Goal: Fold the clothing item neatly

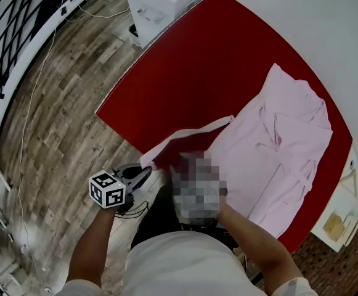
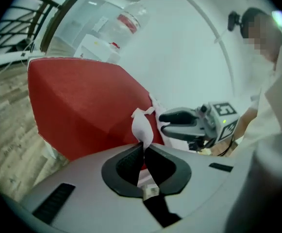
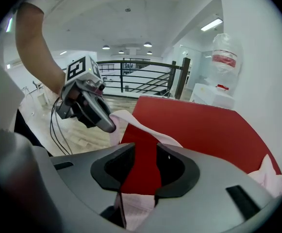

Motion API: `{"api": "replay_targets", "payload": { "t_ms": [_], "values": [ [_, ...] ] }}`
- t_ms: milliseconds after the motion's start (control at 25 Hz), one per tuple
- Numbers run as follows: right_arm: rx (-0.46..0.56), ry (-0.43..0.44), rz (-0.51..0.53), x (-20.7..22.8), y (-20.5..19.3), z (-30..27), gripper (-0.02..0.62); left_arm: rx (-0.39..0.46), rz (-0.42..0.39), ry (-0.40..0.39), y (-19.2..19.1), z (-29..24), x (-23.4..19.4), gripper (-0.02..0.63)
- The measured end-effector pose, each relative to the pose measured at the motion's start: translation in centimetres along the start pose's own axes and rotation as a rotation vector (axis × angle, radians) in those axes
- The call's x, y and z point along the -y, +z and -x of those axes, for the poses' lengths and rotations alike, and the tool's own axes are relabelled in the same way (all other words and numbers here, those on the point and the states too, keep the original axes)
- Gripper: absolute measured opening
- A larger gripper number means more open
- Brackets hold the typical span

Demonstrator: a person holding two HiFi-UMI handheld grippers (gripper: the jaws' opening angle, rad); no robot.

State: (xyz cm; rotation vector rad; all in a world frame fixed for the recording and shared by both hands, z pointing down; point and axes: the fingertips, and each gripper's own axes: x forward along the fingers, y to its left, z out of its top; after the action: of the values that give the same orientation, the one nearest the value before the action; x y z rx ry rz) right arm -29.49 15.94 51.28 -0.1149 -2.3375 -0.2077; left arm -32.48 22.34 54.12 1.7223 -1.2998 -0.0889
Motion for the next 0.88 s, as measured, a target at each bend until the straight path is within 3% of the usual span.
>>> {"api": "replay_targets", "payload": {
  "t_ms": [200, 280, 560, 880],
  "values": [
    [0.049, 0.048, -0.030, -1.3, 0.1, 1.4, 0.121, 0.130, 0.233, -0.236, 3.6, 0.6, 4.6, 0.009],
    [0.080, 0.072, -0.052, -1.8, 0.2, 2.3, 0.121, 0.162, 0.278, -0.309, 5.0, 0.6, 6.1, 0.009],
    [0.112, 0.109, -0.118, -2.6, -0.7, 4.7, 0.143, 0.180, 0.297, -0.470, 9.1, 0.2, 10.4, 0.009],
    [0.145, 0.124, -0.267, -3.0, -0.3, 3.8, 0.144, 0.193, 0.314, -0.577, 12.4, -1.0, 13.8, 0.009]
  ]
}}
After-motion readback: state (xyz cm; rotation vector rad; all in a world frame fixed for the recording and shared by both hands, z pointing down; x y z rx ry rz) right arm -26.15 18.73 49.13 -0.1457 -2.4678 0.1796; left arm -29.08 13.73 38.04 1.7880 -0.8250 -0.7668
